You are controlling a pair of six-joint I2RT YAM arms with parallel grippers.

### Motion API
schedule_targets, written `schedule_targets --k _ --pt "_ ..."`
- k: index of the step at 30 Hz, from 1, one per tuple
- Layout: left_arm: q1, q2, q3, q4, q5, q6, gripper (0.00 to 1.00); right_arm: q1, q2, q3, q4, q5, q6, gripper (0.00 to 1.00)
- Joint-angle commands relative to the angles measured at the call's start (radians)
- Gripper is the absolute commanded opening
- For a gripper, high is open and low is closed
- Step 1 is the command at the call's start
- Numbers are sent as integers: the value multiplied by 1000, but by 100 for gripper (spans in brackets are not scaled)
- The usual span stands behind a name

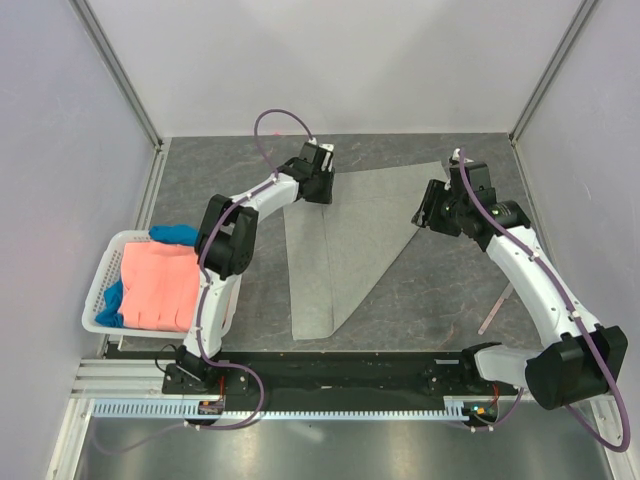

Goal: Fold the napkin, place the utensils inside, and roll it up
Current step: Fold the napkin

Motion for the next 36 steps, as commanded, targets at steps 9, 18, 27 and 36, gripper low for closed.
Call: schedule_targets --k 9,18,27,36 --pt "-30 4 3 -13 -90 25 38 -4 -21 -6 -5 19 -6 57" --pt "-33 11 0 -13 -129 2 31 -2 -14 -4 -2 19 -6 57" --pt "-44 25 11 -24 -141 20 29 -2 -14 2 -3 19 -6 58" --pt "-52 39 34 -47 -134 45 2 -2 -26 0 -5 19 -8 58"
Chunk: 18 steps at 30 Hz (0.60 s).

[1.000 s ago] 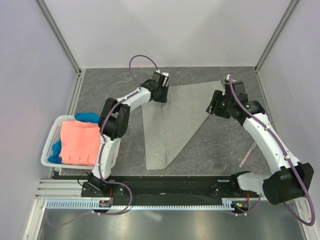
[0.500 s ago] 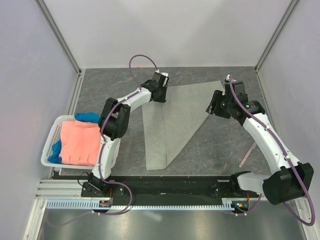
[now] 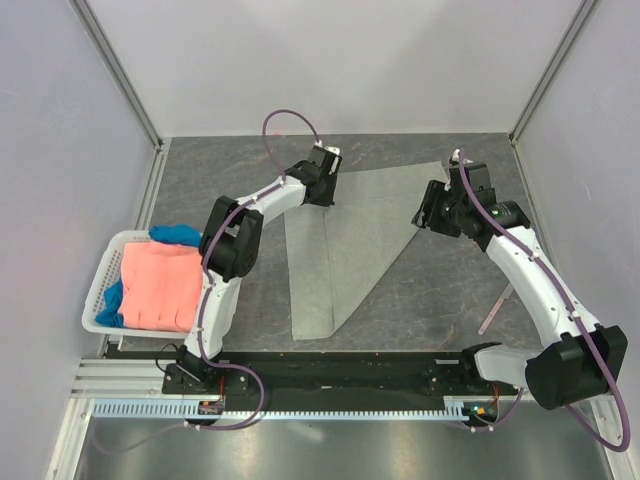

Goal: Fold the napkin, place the utensils inside, and roll it up
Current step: Fold the napkin

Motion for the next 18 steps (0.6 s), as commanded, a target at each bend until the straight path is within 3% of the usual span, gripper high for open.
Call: schedule_targets --k 1,18 --pt "-6 25 31 -23 -3 42 2 -2 -27 4 -2 15 -9 58" --pt "49 -64 61 -36 -15 41 2 -4 -34 13 -21 55 -6 58"
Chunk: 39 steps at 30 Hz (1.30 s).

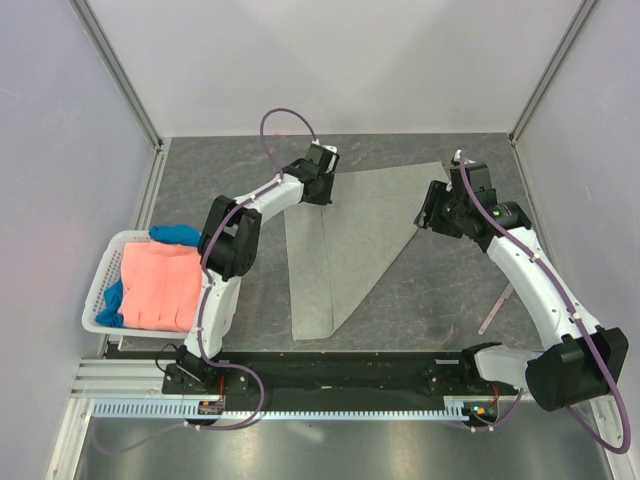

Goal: Fold the napkin, place the utensils inside, and roll it up
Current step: Fold the napkin

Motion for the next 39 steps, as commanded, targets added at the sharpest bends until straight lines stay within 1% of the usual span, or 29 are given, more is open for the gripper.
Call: schedule_targets --k 1,12,19,26,39 --pt "38 -70 45 -7 -11 37 2 -4 -29 13 -12 32 -6 58" --pt "118 -48 91 -12 53 56 2 -4 -21 5 -12 34 -1 58" --pt "162 -22 140 -17 69 64 2 -4 -19 1 -10 38 0 58" --pt "185 10 192 -35 76 75 2 -4 -10 1 -12 40 5 59" --pt "230 39 205 -43 76 78 2 -4 -4 2 -12 44 6 59"
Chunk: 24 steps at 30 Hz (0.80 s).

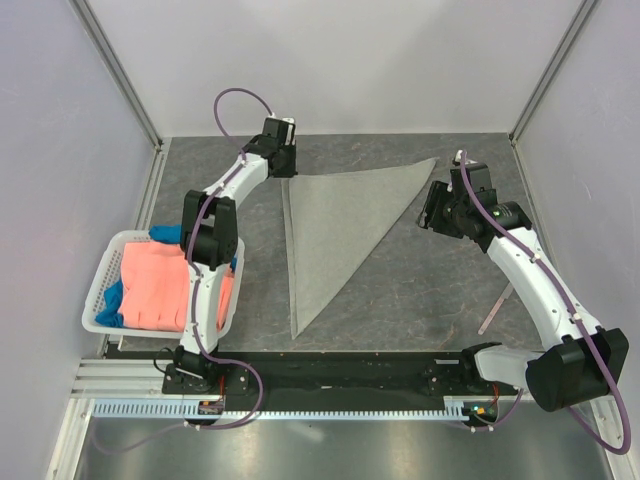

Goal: Fold the napkin, place the utensils inside, and roll it up
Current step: Fold the napkin

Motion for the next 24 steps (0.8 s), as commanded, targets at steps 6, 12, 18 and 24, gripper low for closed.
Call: schedule_targets --k 6,12,18,24 --pt "25 26 51 2 12 47 2 -3 2 -1 -4 20 6 59" --pt "36 26 55 -1 12 46 2 -2 2 -3 -3 20 7 59" --pt "44 35 64 -1 12 47 2 -5 6 -1 -3 15 4 59" --pt "53 30 63 -4 12 44 2 -3 7 -2 -3 16 6 59"
